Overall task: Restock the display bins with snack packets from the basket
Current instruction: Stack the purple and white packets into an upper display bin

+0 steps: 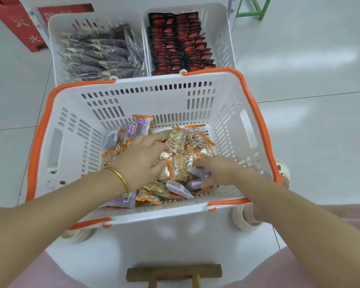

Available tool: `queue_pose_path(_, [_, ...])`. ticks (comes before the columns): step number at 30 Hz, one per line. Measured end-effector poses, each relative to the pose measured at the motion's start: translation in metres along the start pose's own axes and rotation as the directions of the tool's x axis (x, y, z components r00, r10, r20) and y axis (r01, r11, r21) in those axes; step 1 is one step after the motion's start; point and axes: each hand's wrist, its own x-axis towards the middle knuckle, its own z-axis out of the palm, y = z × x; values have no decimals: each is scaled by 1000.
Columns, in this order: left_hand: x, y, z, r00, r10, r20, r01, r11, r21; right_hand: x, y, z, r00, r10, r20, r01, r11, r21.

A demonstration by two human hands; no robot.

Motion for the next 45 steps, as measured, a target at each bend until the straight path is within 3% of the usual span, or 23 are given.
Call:
queue_pose_path(7, [-1,2,0,1000,-7,12,7,1000,1,1,2,2,997,63,35,-66,995,78])
queue_pose_path(14, [1,3,-3,1000,-3,8,3,1000,-21,-22,0,-39,997,51,-57,-49,998,33])
queue_pose_path(17, [8,7,-6,1000,3,18,-1,994,-114,-40,-8,-76,992,30,-124,-18,995,97])
queue_pose_path(19, [12,14,-10,999,-18,44,30,963,-267,-52,-17,-99,981,34,-189,7,977,211])
queue_pose_path(22, [15,27,-23,998,-36,46,54,872,-487,-66,-40,-127,959,11,-282,112,903,416])
queue_pose_path(25, [15,31,-45,998,-64,-10,49,845,-533,-75,-61,-148,948,49,-313,163,773,613])
queue_pose_path(29, [12,20,-80,994,-105,41,109,807,-581,-77,-67,-169,992,55,-110,64,532,844])
queue_pose_path(31, [7,11,-99,992,-113,53,122,798,-590,-77,-71,-183,997,9,-81,66,494,867])
queue_pose_path(34, [1,-4,-124,989,-131,71,147,773,-617,-74,-80,-206,997,-11,-71,66,509,858])
queue_pose_path(41, [10,-26,-143,964,-266,1,176,635,-752,-62,-103,-233,983,117,-144,1,773,635])
queue_pose_path(45, [19,-31,-144,943,-332,-20,187,579,-794,-53,-108,-245,982,101,-159,9,818,575])
